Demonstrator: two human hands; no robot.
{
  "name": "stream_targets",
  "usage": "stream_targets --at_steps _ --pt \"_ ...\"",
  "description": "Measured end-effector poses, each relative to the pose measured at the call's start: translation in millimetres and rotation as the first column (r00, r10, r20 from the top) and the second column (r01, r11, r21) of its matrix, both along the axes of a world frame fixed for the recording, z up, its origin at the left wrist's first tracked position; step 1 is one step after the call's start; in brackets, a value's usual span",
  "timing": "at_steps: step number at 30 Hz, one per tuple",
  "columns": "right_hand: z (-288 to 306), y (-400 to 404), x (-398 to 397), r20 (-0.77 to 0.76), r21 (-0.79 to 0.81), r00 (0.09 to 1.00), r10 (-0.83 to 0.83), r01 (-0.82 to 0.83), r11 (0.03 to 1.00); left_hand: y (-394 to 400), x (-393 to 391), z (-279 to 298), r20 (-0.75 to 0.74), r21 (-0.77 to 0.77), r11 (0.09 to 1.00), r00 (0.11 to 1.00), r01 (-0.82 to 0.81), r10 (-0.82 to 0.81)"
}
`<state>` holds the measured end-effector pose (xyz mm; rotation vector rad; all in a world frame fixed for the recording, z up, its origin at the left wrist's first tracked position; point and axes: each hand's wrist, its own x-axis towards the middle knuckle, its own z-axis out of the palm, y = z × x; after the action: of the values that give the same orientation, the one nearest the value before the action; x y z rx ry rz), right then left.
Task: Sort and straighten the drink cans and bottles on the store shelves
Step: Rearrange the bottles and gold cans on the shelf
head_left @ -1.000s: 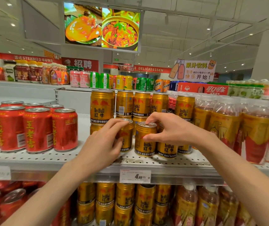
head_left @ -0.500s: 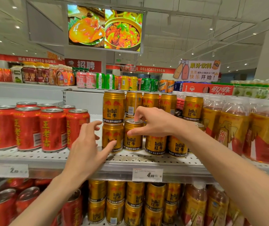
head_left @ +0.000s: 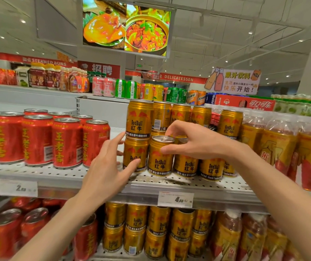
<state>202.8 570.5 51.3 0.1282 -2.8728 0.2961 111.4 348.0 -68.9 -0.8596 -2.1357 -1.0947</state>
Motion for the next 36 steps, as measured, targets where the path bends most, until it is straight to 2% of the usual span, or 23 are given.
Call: stream_targets --at_steps 4,7,10,13,20,29,34,36 --pt "14.4 36.8 29.4 -0.002 0.027 0.994 -0.111 0.111 0.993 3.9 8.3 1.5 -0.254 0.097 0.995 0.967 -0.011 0.036" --pt "19.5 66.1 50.0 0.084 0.074 0.980 -0.180 0.174 0.982 23.8 22.0 10.4 -0.414 0.016 0.999 0.910 0.027 -0.018" --pt "17.3 86.8 61.7 0.193 0.130 0.951 -0.241 0.218 0.967 55.5 37.0 24.5 -0.489 -0.134 0.989 0.864 0.061 -0.119" --pt "6.7 99.0 61.0 0.189 0.127 0.946 -0.262 0.241 0.962 89.3 46.4 38.9 -0.481 -0.285 0.957 0.855 0.056 -0.193" --pt "-3.2 106.0 50.0 0.013 0.231 0.972 -0.235 0.226 0.947 153.4 52.9 56.3 -0.376 -0.522 0.853 0.900 -0.009 -0.221" --pt "3.9 122.7 75.1 0.114 0.062 0.986 -0.119 0.113 0.992 156.7 48.8 50.4 -0.328 -0.496 0.868 0.919 0.029 -0.218" --pt "-6.9 124.6 71.1 -0.014 0.136 0.987 -0.162 0.163 0.977 156.6 50.4 50.5 -0.305 -0.494 0.868 0.927 0.041 -0.217" --pt "-9.9 127.0 70.9 -0.021 0.103 0.988 -0.152 0.153 0.983 156.5 50.5 50.9 -0.293 -0.493 0.869 0.932 0.046 -0.215"
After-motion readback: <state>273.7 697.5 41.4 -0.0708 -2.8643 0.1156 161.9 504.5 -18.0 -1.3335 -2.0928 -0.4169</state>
